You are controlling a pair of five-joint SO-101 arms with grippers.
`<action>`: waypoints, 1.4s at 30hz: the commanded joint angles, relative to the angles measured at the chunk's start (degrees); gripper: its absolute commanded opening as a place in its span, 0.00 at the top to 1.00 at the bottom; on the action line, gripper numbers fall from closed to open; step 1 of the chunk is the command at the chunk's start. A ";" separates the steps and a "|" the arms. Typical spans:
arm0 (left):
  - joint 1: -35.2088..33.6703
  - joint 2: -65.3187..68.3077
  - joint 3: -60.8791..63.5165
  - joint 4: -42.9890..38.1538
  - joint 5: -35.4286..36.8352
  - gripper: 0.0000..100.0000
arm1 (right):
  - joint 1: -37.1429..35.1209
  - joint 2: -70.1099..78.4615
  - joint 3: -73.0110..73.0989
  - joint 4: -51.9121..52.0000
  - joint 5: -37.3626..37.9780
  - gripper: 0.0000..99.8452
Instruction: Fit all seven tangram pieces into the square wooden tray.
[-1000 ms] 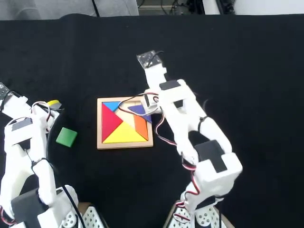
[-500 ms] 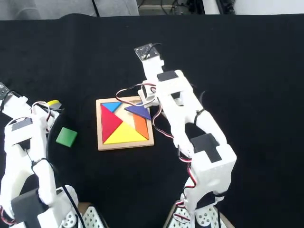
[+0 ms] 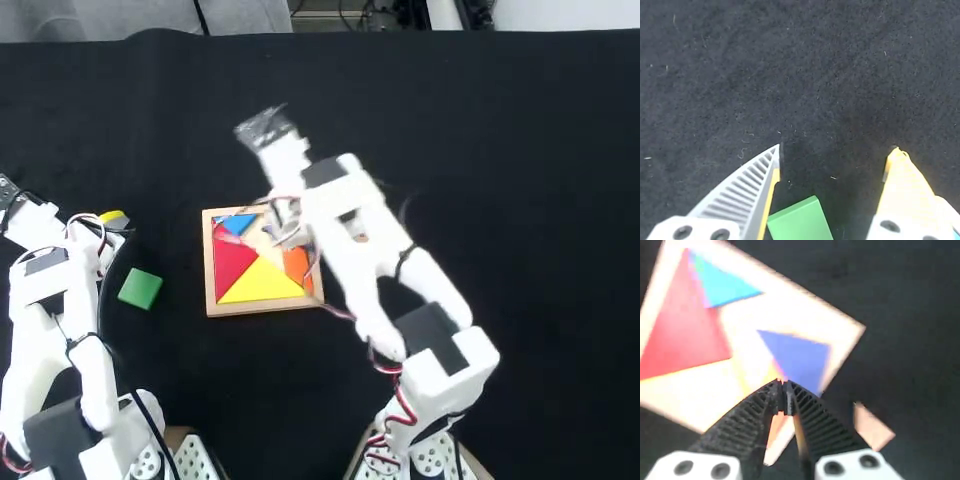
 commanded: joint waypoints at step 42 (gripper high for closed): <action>0.48 -1.85 -0.40 -0.97 0.26 0.67 | 8.79 11.21 -11.56 0.18 1.67 0.99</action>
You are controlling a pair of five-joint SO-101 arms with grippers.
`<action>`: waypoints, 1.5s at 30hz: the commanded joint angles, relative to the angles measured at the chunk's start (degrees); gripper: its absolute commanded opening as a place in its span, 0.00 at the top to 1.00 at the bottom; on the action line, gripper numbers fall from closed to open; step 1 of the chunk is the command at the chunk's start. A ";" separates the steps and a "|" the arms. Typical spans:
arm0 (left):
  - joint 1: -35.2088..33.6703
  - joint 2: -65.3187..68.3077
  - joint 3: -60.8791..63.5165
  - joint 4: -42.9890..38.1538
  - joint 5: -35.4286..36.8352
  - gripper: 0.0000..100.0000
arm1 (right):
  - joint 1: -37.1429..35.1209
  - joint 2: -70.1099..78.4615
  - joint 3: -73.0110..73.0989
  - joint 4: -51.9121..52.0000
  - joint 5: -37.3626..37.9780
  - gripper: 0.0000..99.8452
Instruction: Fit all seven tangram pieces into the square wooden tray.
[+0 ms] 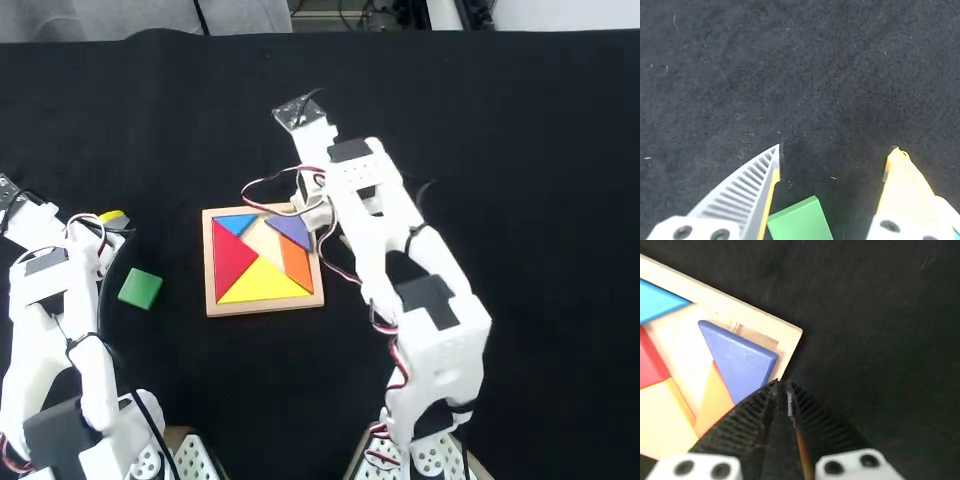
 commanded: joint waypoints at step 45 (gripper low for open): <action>0.04 -2.02 -0.40 -1.05 0.26 0.67 | -13.89 -2.42 -1.80 -2.99 -0.18 0.99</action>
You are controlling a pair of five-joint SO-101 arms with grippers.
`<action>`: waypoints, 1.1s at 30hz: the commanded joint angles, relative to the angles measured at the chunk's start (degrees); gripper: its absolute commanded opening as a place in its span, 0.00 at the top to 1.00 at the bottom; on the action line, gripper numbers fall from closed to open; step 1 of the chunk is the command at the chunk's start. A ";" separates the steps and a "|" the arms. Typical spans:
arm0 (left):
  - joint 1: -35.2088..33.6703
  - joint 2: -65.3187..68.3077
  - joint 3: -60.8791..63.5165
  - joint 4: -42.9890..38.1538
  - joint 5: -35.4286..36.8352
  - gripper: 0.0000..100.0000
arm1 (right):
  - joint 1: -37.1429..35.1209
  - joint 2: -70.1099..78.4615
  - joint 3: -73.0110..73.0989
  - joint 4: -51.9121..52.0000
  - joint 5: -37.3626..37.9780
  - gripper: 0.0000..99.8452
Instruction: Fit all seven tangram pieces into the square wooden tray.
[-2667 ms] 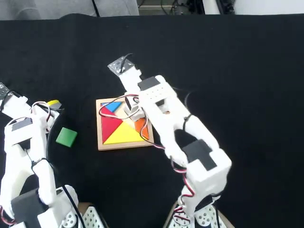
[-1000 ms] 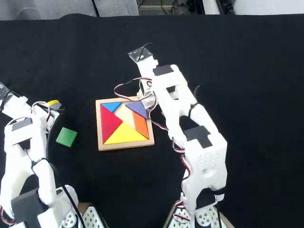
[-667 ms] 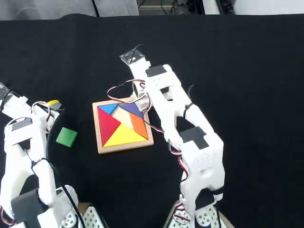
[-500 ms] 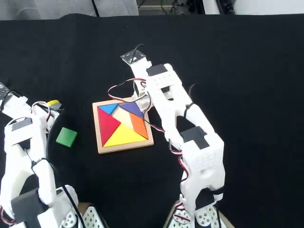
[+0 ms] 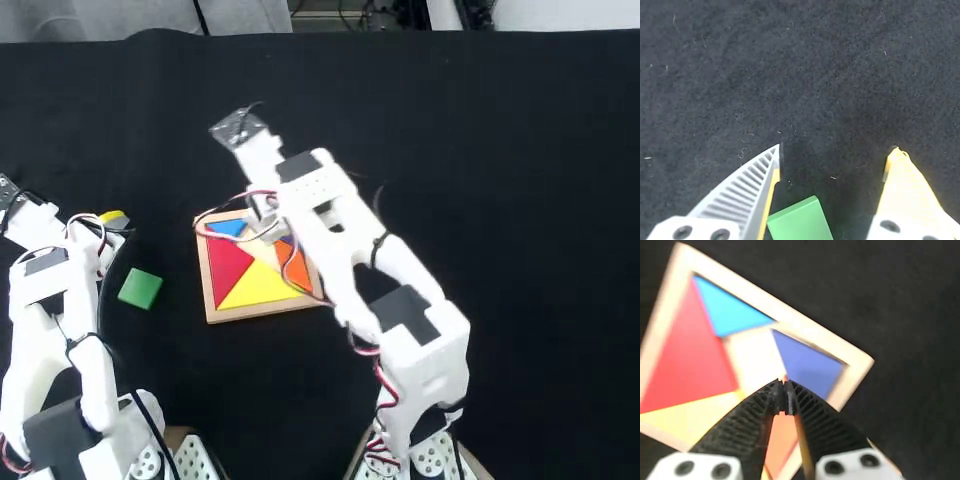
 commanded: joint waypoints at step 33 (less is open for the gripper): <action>-0.22 -2.02 -0.40 -1.05 0.26 0.67 | 2.29 7.16 -5.76 7.12 0.00 0.99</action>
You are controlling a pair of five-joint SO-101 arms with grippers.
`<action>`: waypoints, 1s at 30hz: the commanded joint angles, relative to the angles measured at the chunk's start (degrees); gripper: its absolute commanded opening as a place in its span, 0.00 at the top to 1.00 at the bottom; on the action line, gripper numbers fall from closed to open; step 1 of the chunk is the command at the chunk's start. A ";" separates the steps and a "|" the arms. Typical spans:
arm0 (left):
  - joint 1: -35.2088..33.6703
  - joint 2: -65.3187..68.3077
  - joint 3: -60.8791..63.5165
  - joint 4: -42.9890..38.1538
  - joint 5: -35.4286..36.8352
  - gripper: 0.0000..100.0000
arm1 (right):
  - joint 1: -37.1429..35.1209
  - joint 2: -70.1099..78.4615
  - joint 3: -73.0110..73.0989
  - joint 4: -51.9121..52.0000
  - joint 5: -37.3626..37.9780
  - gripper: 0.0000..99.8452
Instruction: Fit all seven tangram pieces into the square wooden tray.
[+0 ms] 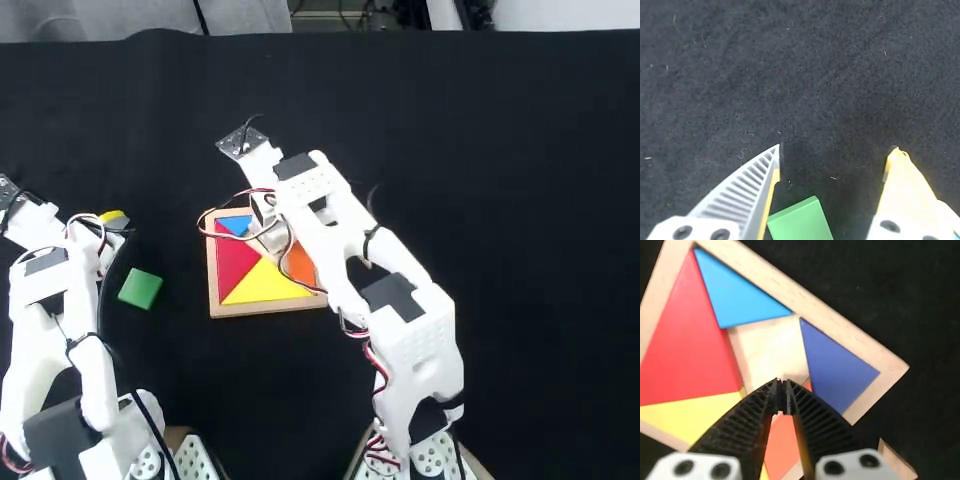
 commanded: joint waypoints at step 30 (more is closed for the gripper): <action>-0.04 -1.49 -0.48 -1.14 0.18 0.67 | 17.93 -36.70 23.43 -1.23 -2.64 0.90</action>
